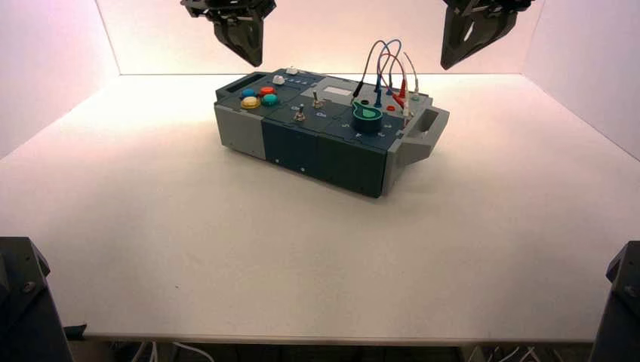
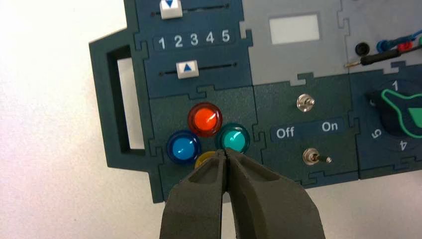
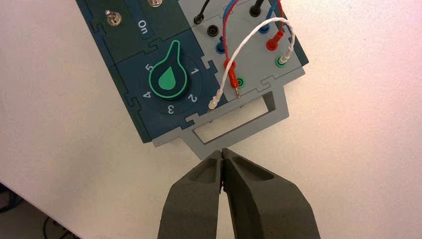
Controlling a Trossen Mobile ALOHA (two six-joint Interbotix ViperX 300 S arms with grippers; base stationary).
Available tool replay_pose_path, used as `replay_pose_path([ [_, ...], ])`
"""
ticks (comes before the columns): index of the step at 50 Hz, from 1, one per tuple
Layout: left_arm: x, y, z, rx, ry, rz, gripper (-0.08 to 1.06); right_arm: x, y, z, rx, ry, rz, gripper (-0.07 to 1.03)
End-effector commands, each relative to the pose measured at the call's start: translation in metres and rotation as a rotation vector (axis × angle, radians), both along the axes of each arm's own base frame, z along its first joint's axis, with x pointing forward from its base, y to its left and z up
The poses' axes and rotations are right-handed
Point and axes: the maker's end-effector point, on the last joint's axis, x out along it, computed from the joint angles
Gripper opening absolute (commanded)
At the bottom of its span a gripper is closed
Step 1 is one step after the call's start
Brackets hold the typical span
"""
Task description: Return to the home position.
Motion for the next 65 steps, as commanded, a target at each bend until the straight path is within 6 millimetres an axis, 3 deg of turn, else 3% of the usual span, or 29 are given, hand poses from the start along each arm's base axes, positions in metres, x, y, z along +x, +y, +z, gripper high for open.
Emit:
replay_pose_path([
  [1,0.003,0.003,0.007,-0.008,-0.019,0.013,-0.03,0.003,0.002,0.008,0.011,-0.025,0.003,-0.02],
  [14,0.000,0.004,0.016,-0.019,-0.017,0.035,-0.03,0.003,0.002,0.010,0.012,-0.030,0.003,-0.02],
  [33,-0.005,0.018,0.066,-0.063,-0.119,0.078,-0.03,0.013,-0.016,0.036,0.040,-0.098,-0.065,-0.02],
  [44,-0.012,0.026,0.081,-0.081,-0.165,0.106,-0.03,0.016,-0.027,0.049,0.065,-0.149,-0.116,-0.02],
  [65,-0.052,0.058,0.136,-0.168,-0.397,0.218,-0.03,0.017,-0.061,0.076,0.127,-0.332,-0.242,-0.02],
])
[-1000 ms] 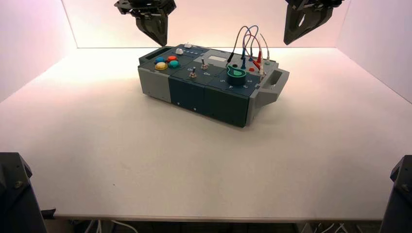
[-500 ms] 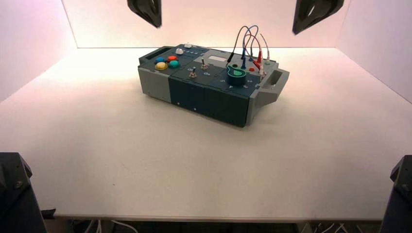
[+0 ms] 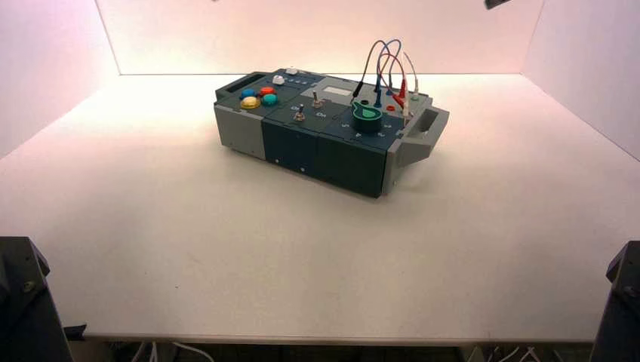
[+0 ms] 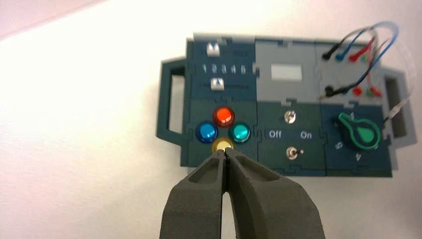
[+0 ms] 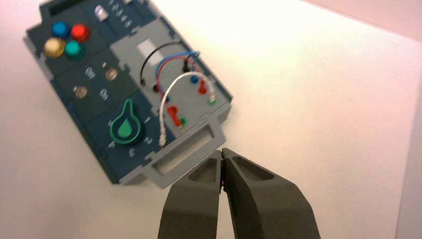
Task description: Return to the home position.
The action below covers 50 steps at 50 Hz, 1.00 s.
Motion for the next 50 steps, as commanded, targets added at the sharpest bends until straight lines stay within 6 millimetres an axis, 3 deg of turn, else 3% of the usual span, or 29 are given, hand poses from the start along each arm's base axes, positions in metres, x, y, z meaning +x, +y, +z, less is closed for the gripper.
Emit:
replay_pose_path([
  [1,-0.010,0.013,0.029,-0.033,-0.112,0.041,-0.03,0.003,-0.012,0.016,0.023,-0.078,-0.047,-0.02],
  [9,-0.031,0.031,0.046,-0.060,-0.206,0.090,-0.03,-0.002,-0.032,0.025,0.031,-0.134,-0.114,-0.02],
  [19,-0.055,0.057,0.054,-0.075,-0.303,0.162,-0.03,-0.010,-0.036,0.041,0.065,-0.228,-0.137,-0.02],
  [33,-0.081,0.084,0.037,-0.056,-0.317,0.238,-0.03,-0.023,-0.039,0.060,0.109,-0.406,-0.150,-0.02],
  [50,-0.086,0.096,0.016,-0.035,-0.305,0.281,-0.03,-0.045,-0.049,0.056,0.117,-0.474,-0.177,-0.02],
])
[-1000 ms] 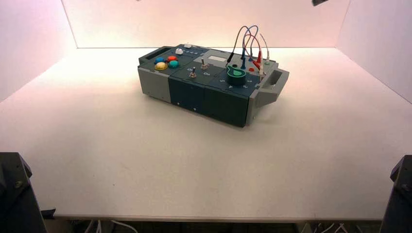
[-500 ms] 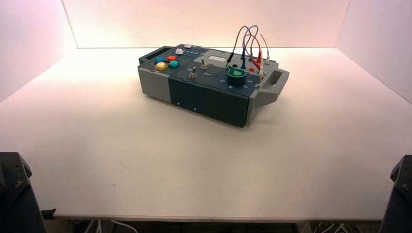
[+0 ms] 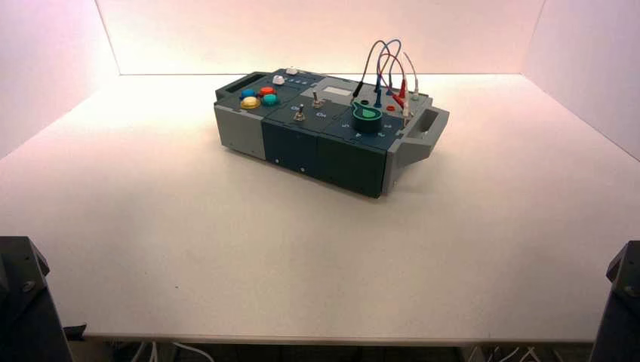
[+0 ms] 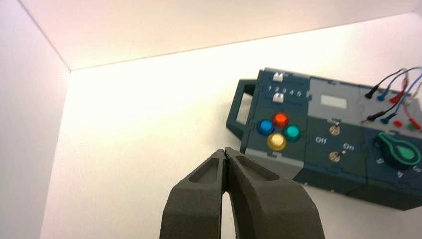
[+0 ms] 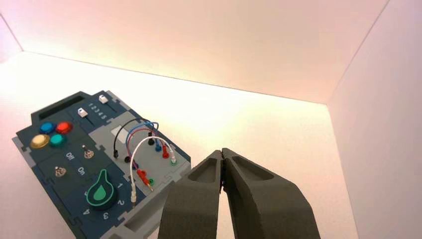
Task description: Return to the home position.
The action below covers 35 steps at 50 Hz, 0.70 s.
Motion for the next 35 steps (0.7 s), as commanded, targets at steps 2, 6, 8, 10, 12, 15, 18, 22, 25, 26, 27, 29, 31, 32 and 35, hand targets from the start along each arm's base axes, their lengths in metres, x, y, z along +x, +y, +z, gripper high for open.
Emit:
replay_pose_path([
  [2,0.004,0.004,0.005,0.005,-0.043,0.019,-0.03,-0.003,-0.008,0.010,0.012,-0.048,-0.034,-0.02],
  [6,0.005,0.005,0.003,0.006,-0.057,0.027,-0.03,-0.007,-0.014,0.010,0.015,-0.063,-0.059,-0.02],
  [8,0.005,0.007,0.000,0.008,-0.059,0.031,-0.03,-0.008,-0.018,0.010,0.016,-0.069,-0.078,-0.02],
  [10,0.006,0.007,-0.003,0.012,-0.058,0.033,-0.03,-0.009,-0.021,0.009,0.020,-0.072,-0.092,-0.02],
  [12,0.006,0.007,-0.007,0.014,-0.054,0.035,-0.03,-0.010,-0.023,0.008,0.026,-0.076,-0.103,-0.02],
  [15,0.008,0.008,-0.016,0.020,-0.038,0.038,-0.03,-0.010,-0.025,0.009,0.051,-0.112,-0.118,-0.02],
  [18,0.009,0.008,-0.022,0.022,-0.017,0.039,-0.03,-0.011,-0.026,0.014,0.069,-0.165,-0.126,-0.02],
  [22,0.010,0.009,-0.024,0.024,-0.012,0.040,-0.03,-0.012,-0.027,0.019,0.077,-0.210,-0.131,-0.02],
  [25,0.011,0.009,-0.026,0.025,-0.013,0.043,-0.03,-0.012,-0.027,0.022,0.078,-0.237,-0.133,-0.02],
  [26,0.012,0.009,-0.026,0.024,-0.016,0.045,-0.03,-0.012,-0.027,0.022,0.080,-0.236,-0.133,-0.02],
  [27,0.011,0.009,-0.026,0.026,-0.016,0.044,-0.03,-0.012,-0.027,0.021,0.078,-0.234,-0.133,-0.02],
  [29,0.012,0.010,-0.027,0.025,-0.023,0.049,-0.03,-0.012,-0.027,0.021,0.080,-0.233,-0.132,-0.02],
  [31,0.013,0.011,-0.025,0.026,-0.041,0.053,-0.03,-0.012,-0.027,0.021,0.078,-0.233,-0.131,-0.02],
  [32,0.013,0.011,-0.024,0.026,-0.047,0.055,-0.03,-0.012,-0.027,0.020,0.080,-0.231,-0.132,-0.02],
  [35,0.013,0.012,-0.019,0.026,-0.074,0.058,-0.03,-0.012,-0.027,0.019,0.078,-0.230,-0.131,-0.02],
])
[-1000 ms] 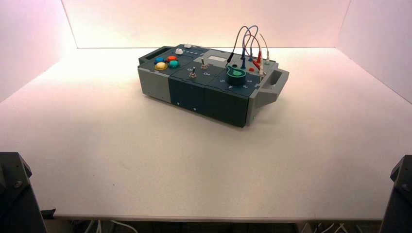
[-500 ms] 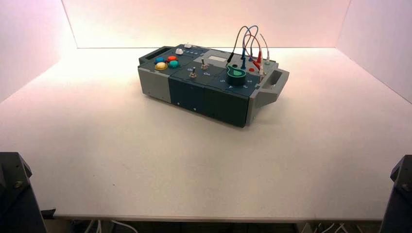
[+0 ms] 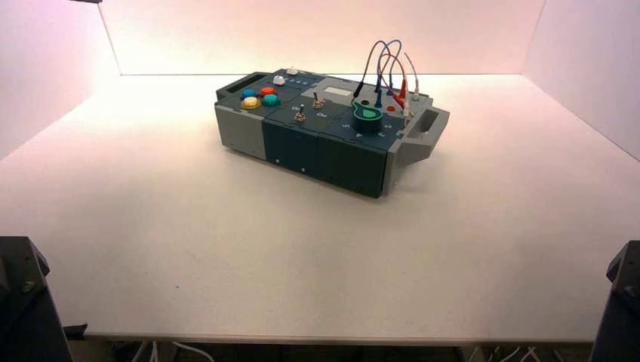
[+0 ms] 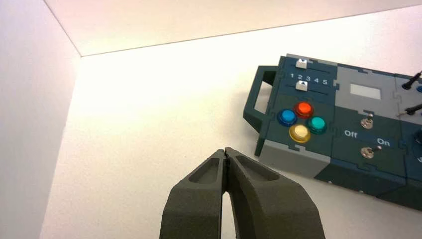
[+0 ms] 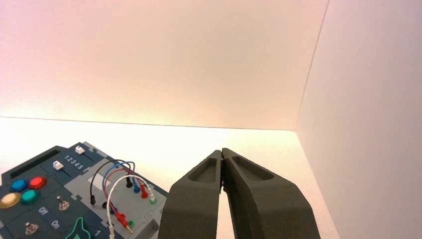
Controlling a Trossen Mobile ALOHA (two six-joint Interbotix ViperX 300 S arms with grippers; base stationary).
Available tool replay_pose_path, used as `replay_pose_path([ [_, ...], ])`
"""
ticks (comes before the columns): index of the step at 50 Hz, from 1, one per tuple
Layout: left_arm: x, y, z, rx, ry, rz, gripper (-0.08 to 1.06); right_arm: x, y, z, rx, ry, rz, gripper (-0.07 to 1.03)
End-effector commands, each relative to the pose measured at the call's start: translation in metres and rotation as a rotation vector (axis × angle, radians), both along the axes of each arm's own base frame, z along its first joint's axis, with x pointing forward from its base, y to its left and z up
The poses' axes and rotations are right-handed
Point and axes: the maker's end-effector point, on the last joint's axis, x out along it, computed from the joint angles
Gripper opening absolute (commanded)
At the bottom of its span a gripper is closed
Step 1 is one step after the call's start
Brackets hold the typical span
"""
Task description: Return to the home position.
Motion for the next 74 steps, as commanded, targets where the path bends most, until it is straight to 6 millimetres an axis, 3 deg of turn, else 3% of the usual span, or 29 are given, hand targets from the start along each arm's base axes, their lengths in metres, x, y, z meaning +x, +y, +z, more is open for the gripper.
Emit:
replay_pose_path([
  [1,0.004,0.003,0.017,0.001,-0.078,0.014,-0.03,0.002,-0.001,0.007,0.008,-0.018,-0.005,-0.02],
  [12,-0.005,0.010,0.041,0.001,-0.259,0.049,-0.03,0.003,-0.001,0.008,0.007,-0.027,-0.005,-0.02],
  [22,-0.011,0.013,0.048,0.003,-0.328,0.063,-0.03,0.006,0.000,0.007,0.020,-0.019,-0.006,-0.02],
  [74,-0.006,0.013,0.043,0.026,-0.308,0.058,-0.03,0.013,0.007,-0.004,-0.020,0.045,0.032,-0.02],
])
